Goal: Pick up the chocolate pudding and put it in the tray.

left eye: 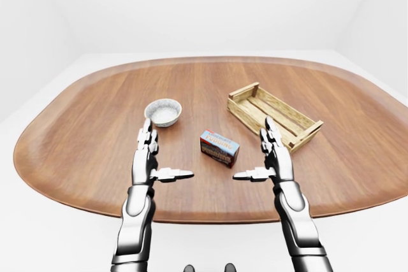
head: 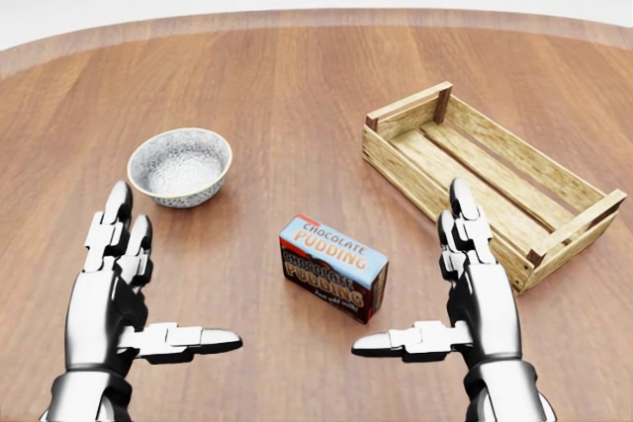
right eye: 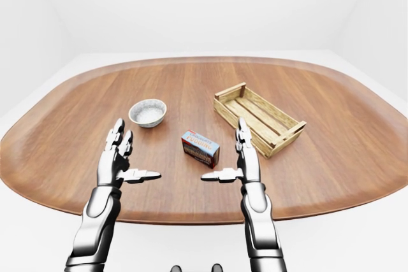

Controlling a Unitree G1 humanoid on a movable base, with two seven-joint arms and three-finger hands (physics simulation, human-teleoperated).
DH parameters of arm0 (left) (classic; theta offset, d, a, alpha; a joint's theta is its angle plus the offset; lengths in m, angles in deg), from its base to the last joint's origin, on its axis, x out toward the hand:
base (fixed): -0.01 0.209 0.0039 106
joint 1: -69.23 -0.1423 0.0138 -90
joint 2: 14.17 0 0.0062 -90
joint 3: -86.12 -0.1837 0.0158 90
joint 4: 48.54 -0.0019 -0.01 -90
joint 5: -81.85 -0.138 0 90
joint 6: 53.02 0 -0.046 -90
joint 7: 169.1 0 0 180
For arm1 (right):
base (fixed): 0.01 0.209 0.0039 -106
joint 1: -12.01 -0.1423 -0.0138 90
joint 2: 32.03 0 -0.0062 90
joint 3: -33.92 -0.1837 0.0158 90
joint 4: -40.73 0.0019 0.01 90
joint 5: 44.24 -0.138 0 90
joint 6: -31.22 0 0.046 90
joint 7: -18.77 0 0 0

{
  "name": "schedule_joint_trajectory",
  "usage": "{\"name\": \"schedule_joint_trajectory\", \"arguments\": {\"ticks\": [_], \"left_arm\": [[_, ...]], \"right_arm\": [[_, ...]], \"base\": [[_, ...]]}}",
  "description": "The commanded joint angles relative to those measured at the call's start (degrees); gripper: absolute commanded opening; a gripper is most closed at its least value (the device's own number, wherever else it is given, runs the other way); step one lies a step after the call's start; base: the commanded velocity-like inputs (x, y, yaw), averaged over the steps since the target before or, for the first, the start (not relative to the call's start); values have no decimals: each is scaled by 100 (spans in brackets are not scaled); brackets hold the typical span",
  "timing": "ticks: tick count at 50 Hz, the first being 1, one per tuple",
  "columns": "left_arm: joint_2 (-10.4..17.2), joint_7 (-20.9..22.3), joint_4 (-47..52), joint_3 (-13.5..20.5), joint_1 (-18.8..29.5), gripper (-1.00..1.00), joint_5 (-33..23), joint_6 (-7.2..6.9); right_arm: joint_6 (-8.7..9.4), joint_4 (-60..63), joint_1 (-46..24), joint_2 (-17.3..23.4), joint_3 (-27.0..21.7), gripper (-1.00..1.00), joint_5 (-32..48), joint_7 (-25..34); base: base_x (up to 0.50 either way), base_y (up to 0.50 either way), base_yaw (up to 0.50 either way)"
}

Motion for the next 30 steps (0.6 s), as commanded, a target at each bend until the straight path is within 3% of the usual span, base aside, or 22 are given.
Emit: {"name": "schedule_joint_trajectory", "arguments": {"ticks": [1, 30], "left_arm": [[-71, -89, 855, 94, -139, 100, 629, 307], [-51, -35, 839, 42, -135, 100, 813, 307]], "right_arm": [[-217, 612, 221, -31, 63, 100, 211, -74], [-217, 582, 225, -40, 54, 100, 120, -18]], "base": [[27, 0, 0], [26, 0, 0]]}}
